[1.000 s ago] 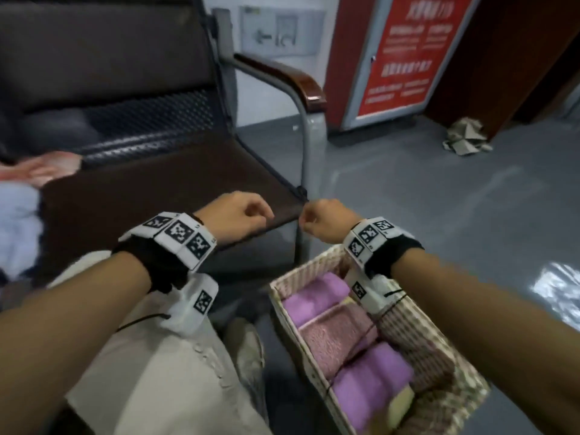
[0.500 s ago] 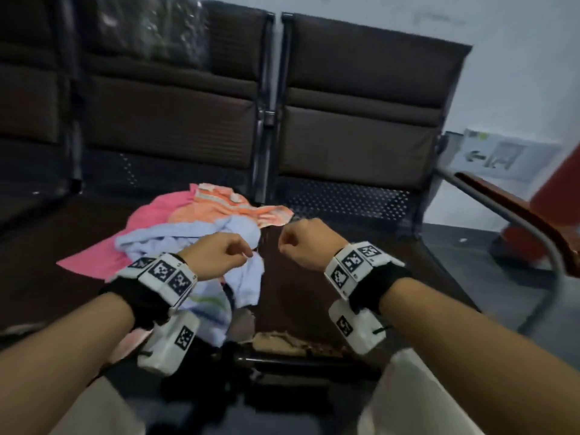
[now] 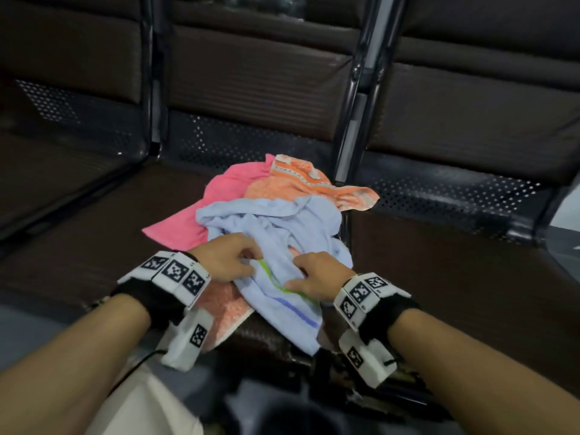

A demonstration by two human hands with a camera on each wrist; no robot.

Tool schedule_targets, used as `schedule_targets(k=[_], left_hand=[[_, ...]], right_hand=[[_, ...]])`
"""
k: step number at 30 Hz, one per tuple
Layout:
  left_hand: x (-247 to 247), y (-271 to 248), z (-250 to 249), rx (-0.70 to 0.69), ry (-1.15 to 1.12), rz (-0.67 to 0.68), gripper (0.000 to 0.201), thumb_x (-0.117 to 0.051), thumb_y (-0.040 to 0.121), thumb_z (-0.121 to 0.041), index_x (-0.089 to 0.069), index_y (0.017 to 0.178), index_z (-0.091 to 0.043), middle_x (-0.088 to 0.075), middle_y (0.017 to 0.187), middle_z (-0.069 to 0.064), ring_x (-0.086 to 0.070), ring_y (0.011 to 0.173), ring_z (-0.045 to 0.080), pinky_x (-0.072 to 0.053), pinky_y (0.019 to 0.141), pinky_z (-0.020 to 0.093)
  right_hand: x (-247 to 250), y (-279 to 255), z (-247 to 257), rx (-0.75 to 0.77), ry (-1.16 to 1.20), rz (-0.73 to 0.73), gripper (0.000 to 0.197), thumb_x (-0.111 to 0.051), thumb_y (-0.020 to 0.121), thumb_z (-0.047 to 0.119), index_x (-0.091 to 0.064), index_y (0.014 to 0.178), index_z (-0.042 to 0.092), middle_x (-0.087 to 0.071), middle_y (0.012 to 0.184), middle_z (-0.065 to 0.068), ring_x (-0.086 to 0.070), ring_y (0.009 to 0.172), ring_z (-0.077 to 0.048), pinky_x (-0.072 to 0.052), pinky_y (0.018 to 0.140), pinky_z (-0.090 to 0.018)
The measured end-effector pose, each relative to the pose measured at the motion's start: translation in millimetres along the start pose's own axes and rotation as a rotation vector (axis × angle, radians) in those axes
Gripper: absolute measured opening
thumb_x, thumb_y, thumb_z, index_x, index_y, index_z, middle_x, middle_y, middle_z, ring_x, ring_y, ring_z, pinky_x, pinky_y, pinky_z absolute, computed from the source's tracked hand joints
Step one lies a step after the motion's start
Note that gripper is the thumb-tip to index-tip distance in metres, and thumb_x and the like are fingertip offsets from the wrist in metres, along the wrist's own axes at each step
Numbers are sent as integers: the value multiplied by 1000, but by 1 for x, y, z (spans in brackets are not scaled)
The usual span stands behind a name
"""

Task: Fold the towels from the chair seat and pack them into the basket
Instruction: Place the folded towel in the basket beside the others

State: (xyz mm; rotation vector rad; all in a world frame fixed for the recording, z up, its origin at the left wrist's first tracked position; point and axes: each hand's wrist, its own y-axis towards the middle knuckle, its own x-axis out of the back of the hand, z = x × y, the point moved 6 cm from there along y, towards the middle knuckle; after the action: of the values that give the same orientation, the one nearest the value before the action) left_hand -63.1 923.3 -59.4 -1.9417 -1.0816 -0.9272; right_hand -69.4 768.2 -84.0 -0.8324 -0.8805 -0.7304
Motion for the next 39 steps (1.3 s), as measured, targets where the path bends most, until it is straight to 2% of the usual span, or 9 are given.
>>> schedule_targets(k=[5, 12, 18, 21, 25, 28, 32, 37, 39], left_hand=[[9, 1, -12, -57, 73, -107, 24, -47, 90, -16, -66, 104, -23, -63, 109, -8, -57, 100, 11, -44, 87, 26], [-1, -1, -52, -127, 169, -122, 26, -58, 80, -23, -63, 105, -20, -64, 103, -3, -58, 93, 16, -44, 77, 26], [-14, 1, -109, -284, 76, -188, 14, -52, 90, -16, -60, 95, -6, -63, 96, 6, -58, 91, 22, -44, 80, 34], [-11, 2, -137, -323, -92, -300, 21, -46, 97, -17, -49, 76, -21, -55, 77, -2, -52, 75, 15, -37, 69, 26], [-13, 8, -176, -388, -173, -391, 31, -47, 96, -24, -43, 66, -30, -47, 62, -12, -46, 59, -4, -32, 57, 15], [-17, 17, -193, -393, -266, -395, 21, -50, 95, -28, -60, 78, -19, -58, 71, -8, -50, 67, 2, -39, 65, 23], [-17, 30, -194, -403, -456, -424, 24, -56, 93, -23, -59, 70, -27, -57, 63, -15, -49, 61, -6, -38, 63, 18], [-26, 52, -192, -368, -583, -389, 32, -58, 91, -26, -62, 80, 4, -57, 71, 16, -49, 69, 13, -42, 65, 39], [-31, 59, -193, -361, -613, -367, 35, -60, 90, -27, -57, 73, 3, -49, 65, 6, -43, 64, 11, -37, 60, 31]], right_hand=[[31, -17, 1, 61, 327, -76, 33, -62, 91, 25, -52, 78, -4, -45, 72, -18, -43, 68, -20, -32, 65, -34], [114, -99, -17, 153, 547, -479, 35, -57, 78, -13, -40, 57, 9, -36, 55, 8, -33, 51, -2, -30, 51, -18], [143, -151, -73, 102, 887, -833, 34, -56, 80, -9, -43, 60, 15, -43, 57, 1, -40, 54, -10, -34, 50, -21], [125, -159, -117, -59, 996, -913, 28, -58, 83, -1, -49, 62, 15, -50, 63, -5, -47, 60, -16, -39, 56, -28], [107, -151, -142, -236, 566, -795, 12, -66, 76, 8, -57, 73, 16, -61, 73, -2, -56, 71, -18, -45, 64, -33], [111, -151, -133, -157, 409, -836, 12, -68, 76, 18, -58, 82, 22, -64, 85, 5, -59, 80, -12, -43, 66, -25], [115, -152, -113, 4, 353, -850, 21, -68, 82, 39, -59, 94, 24, -63, 96, 9, -58, 90, -5, -42, 76, -20], [101, -138, -106, 85, 358, -594, 37, -68, 80, 49, -59, 107, 25, -65, 99, 13, -60, 93, -2, -48, 79, -21], [101, -134, -109, 93, 280, -587, 32, -69, 83, 41, -62, 109, 24, -66, 99, 12, -60, 92, -4, -48, 79, -23]])
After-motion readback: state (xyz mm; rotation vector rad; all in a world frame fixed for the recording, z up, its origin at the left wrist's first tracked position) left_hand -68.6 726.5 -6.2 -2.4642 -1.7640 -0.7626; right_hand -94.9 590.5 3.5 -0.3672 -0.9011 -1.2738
